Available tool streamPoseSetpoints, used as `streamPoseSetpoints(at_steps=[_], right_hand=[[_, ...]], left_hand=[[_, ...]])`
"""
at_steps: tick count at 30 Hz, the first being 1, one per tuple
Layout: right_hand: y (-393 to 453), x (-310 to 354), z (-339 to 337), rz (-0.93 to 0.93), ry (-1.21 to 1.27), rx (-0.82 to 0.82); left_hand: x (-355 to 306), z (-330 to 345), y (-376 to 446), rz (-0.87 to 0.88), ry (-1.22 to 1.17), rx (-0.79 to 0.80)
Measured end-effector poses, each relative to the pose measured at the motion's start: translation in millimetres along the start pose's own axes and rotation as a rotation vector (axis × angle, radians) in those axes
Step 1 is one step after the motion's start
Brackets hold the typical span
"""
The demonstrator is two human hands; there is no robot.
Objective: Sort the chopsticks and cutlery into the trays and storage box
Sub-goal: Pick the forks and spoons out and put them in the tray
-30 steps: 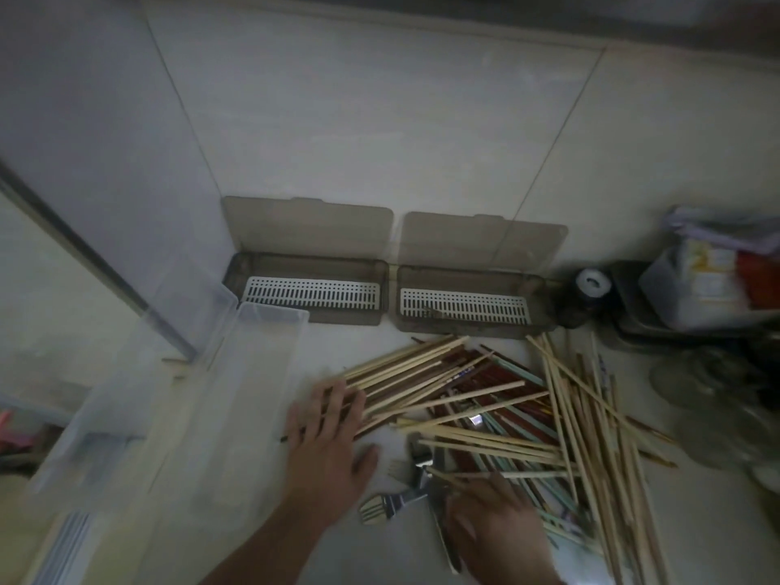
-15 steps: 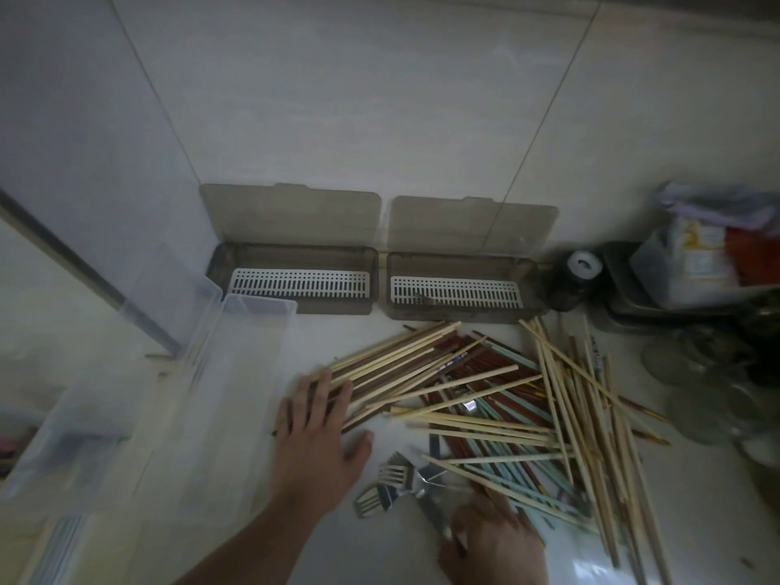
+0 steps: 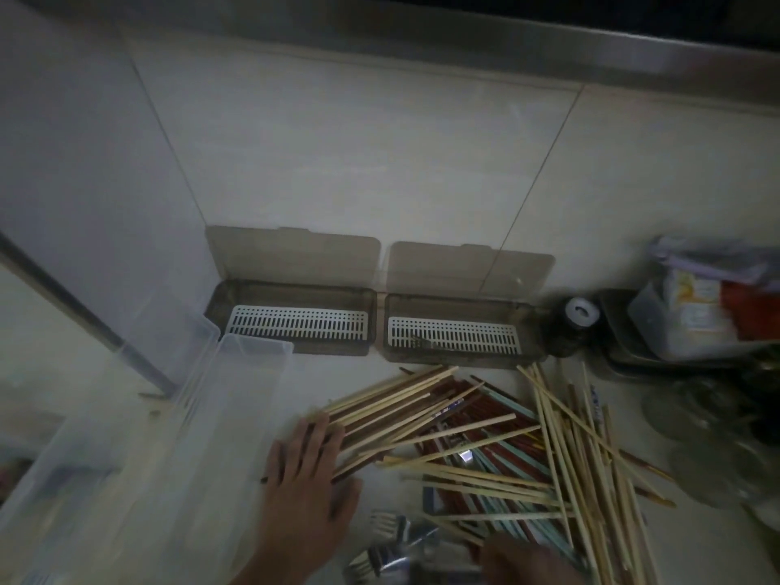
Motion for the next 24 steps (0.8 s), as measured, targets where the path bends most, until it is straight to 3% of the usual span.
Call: streamPoseSetpoints(at_steps=[2,4,6,9,11,17,20,24], right_hand=[[5,3,-22,-0.020,-0.028,-0.102],[19,12,-54,-0.145,0.034,-0.383],[52,24,-83,-0.253,0.039,-0.555],[115,44,-115,-0.283,-0.022,-0.519],[155,49,-123,-0.268,-0.189,-0.497],[215,45,-119,-0.016,-0.449,-0.294],[217,46,-116,0.008,-0.447,-0.244],[217,43,-112,-0.091,-0.272,-0.225]], left_hand=[[0,1,1,-0.014,-0.013,-0.013],[-2,1,2,-0.030,0.008,-0.036],[-4,2,5,-0.033,0.034,-0.044],[-4,2,6,-0.040,0.035,-0.044],[-3,3,6,-0.039,0.037,-0.034],[-2,4,6,-0.025,0.025,-0.013],[0,5,6,-0.011,0.017,0.008],[1,5,4,0.011,0.035,0.053]])
Point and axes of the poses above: each hand's wrist, its own y-axis towards the middle knuckle, its own z-axis out of the palm, x = y × z, the point moved 2 cm from there along y, towards the middle knuckle, and after that the axes turned 13 degrees about y, right-handed, at the moved point
